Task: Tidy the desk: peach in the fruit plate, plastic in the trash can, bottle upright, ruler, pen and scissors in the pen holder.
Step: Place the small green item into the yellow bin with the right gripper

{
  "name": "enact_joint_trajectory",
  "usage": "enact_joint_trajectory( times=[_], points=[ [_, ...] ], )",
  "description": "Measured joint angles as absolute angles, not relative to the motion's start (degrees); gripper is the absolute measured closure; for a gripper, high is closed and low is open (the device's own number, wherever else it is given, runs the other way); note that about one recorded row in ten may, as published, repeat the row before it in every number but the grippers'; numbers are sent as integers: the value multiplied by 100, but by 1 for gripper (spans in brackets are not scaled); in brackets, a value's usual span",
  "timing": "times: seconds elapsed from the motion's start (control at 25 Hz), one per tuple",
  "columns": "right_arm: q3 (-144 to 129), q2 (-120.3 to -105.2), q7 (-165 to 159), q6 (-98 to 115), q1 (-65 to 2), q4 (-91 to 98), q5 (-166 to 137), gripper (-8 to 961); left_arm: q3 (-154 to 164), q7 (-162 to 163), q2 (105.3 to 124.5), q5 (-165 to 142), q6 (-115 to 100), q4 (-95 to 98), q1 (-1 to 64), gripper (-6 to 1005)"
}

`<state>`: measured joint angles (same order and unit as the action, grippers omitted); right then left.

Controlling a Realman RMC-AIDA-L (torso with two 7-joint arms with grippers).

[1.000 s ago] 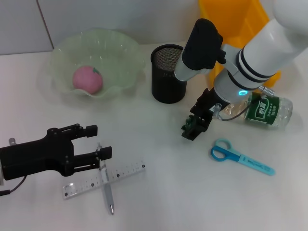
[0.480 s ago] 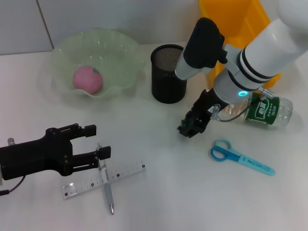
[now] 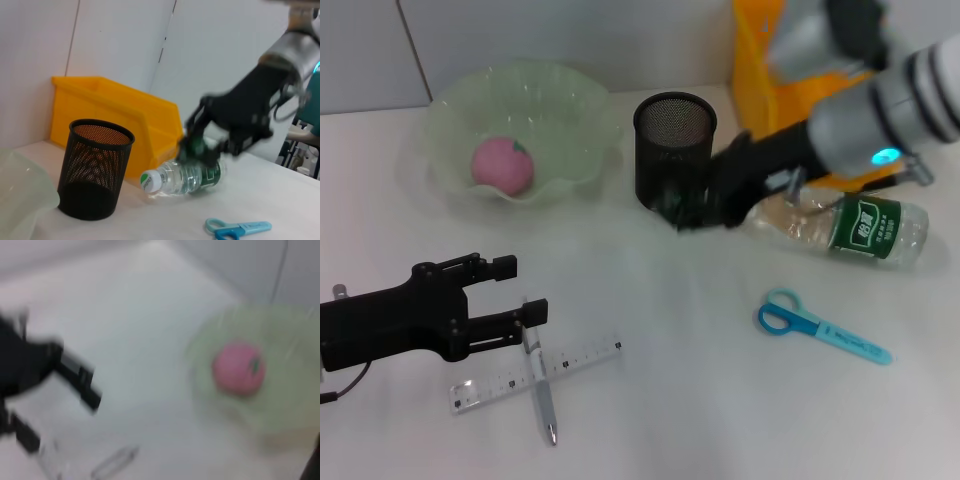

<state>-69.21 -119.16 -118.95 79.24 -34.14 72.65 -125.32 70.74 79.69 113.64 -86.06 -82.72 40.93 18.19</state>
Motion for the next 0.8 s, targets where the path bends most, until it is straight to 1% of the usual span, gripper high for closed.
enact_joint_trajectory(
  times=[0.04, 0.2, 0.28, 0.32, 0.52, 0.8],
  points=[
    [-6921, -11916, -11895, 7924, -3414, 7265, -12532, 533, 7074, 7969, 11364, -8606, -8272, 4093, 1819, 222],
    [-5991, -11912, -10755, 7666, -2984, 6988, -10991, 569, 7034, 7984, 11363, -8611, -8269, 4087, 1819, 222],
    [-5171, -11907, -9744, 7577, -2866, 6301, -9872, 579, 7028, 7997, 11364, -8613, -8269, 4086, 1820, 222],
    [-5171, -11907, -9744, 7577, -2866, 6301, -9872, 584, 7029, 8002, 11364, -8613, -8271, 4087, 1822, 222],
    [-3959, -11901, -8321, 7200, -2845, 5001, -8681, 610, 7030, 8014, 11364, -8613, -8283, 4086, 1834, 222],
    [-3950, -11905, -8134, 5967, -2854, 4793, -8713, 674, 7031, 8019, 11365, -8616, -8276, 4087, 1851, 222]
  ],
)
